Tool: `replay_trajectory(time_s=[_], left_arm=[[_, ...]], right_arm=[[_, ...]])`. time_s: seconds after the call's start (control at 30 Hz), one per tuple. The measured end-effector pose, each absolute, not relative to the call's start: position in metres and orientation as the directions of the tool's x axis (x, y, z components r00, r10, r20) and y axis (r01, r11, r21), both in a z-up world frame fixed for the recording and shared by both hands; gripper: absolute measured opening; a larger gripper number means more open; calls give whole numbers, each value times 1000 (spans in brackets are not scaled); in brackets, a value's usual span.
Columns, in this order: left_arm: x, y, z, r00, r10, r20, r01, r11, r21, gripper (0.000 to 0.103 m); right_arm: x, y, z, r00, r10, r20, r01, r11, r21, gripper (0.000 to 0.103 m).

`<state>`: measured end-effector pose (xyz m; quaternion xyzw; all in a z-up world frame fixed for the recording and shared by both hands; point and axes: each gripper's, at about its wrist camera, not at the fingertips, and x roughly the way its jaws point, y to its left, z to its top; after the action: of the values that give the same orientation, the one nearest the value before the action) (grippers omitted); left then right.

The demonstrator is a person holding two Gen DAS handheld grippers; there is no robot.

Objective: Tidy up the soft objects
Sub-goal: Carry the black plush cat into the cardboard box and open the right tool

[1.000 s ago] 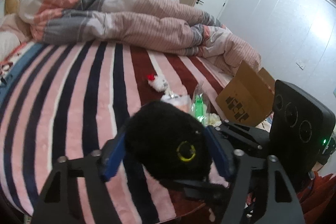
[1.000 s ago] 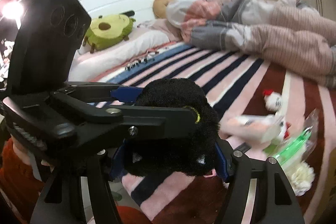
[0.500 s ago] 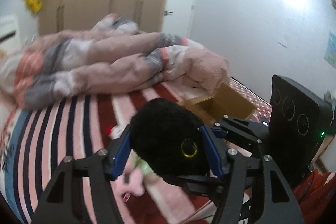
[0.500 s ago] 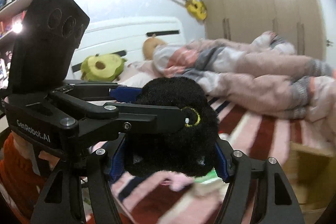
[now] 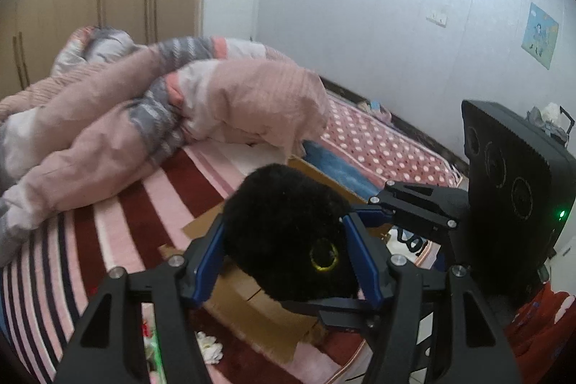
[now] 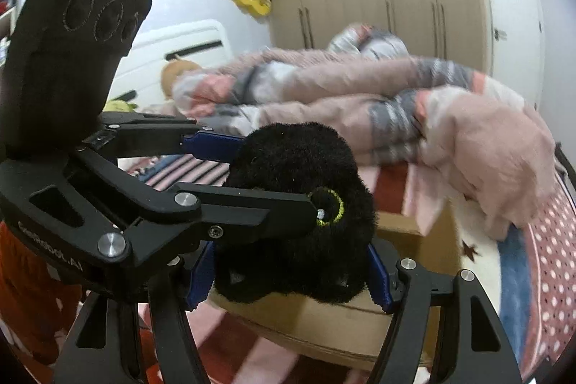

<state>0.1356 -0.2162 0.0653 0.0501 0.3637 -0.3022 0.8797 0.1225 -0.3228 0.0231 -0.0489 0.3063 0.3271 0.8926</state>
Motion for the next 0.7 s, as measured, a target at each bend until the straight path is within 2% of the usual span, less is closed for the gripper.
replay_trajectory(time_s=[0.23,0.33,0.5,0.57,0.7], left_arm=[[166,-237,37,470,-484,-738,577,801,-159,61],[171,-237,31,452,-477,-754,573,803,-165,63],[172,-233,27,456,-438,-775,558,819,-135,77],[170,-227,27,453,-443,-774,555,819,-145,78],[164,-214,31,457,-456,-763,547,821,-163,78]], right_arm=[[152,-341,0,537,501,-678,-571,808,145,67],[155,-338,-5,535,475,-699,-558,819,129,71],[155,-331,-10,553,413,-724,-534,842,72,79],[152,-328,-8,557,403,-726,-537,842,56,83],[145,-322,-2,565,404,-719,-544,838,43,83]])
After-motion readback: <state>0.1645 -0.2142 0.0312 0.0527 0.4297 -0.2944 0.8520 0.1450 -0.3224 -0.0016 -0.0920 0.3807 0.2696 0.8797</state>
